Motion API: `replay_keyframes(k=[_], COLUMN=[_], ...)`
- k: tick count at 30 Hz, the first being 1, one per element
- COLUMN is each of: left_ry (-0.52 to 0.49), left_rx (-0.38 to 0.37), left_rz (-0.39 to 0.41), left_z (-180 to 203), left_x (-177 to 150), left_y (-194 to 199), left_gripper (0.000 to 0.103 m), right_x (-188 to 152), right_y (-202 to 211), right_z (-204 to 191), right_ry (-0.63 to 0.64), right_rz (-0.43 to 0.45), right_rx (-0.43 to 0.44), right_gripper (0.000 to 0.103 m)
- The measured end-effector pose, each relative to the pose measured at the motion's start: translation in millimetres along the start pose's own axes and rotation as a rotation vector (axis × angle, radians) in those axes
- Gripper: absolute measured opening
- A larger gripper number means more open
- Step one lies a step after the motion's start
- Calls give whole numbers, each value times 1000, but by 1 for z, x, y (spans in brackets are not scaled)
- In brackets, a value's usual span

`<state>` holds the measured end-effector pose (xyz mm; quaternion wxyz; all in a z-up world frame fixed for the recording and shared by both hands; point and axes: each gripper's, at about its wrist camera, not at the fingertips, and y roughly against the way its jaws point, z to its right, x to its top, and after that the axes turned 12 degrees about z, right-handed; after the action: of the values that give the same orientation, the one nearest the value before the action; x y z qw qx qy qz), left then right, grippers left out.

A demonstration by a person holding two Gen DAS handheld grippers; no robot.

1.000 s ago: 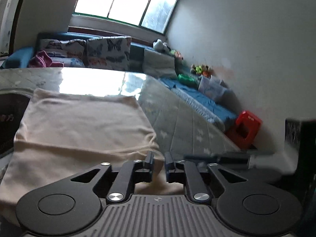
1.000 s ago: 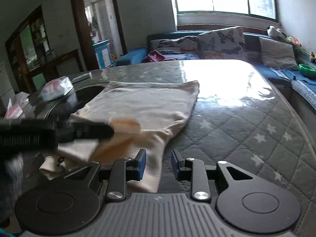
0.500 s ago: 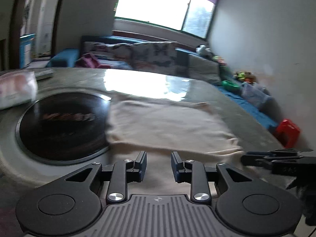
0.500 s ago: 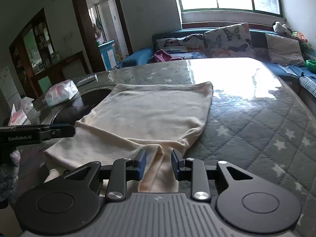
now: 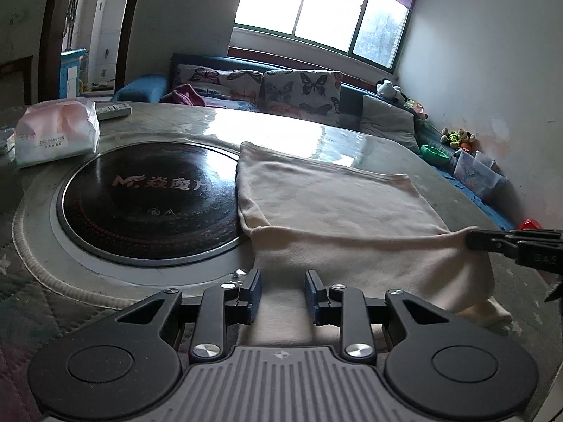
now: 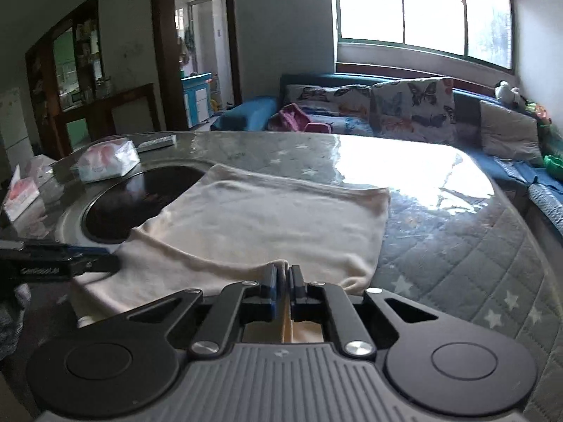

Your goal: Fold clothes

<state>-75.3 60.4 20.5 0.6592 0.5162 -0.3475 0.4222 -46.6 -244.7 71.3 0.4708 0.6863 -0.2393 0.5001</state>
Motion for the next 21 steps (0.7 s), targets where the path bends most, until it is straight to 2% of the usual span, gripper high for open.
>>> replay_keyframes(k=[3,8,10,13,19,21], left_ry=[-5,-29,-45,-66,-113,-120], left_rx=[2,-18,-44,-84,-109,-114], left_rz=[-3,5,8,0,-38,-39], left_z=[0,7,14,26,35,34], left_x=[2,12,16,16,9,9], left_y=[0,-1,-3,-12,-23,-19], left_gripper=[30,30,30,30,30,30], right_x=[-11,-7,-2,-3,-21,-22], right_y=[-11,2,8,10,5,9], right_z=[8,7,6,-2,-4,-2], right_ry=[-18,14,12,22,30,25], right_rz=[-56,-10,11,-4,-75,-72], right_rx=[-19,-31,-4,56,72,77], right_gripper=[7,13,13,13,13,13])
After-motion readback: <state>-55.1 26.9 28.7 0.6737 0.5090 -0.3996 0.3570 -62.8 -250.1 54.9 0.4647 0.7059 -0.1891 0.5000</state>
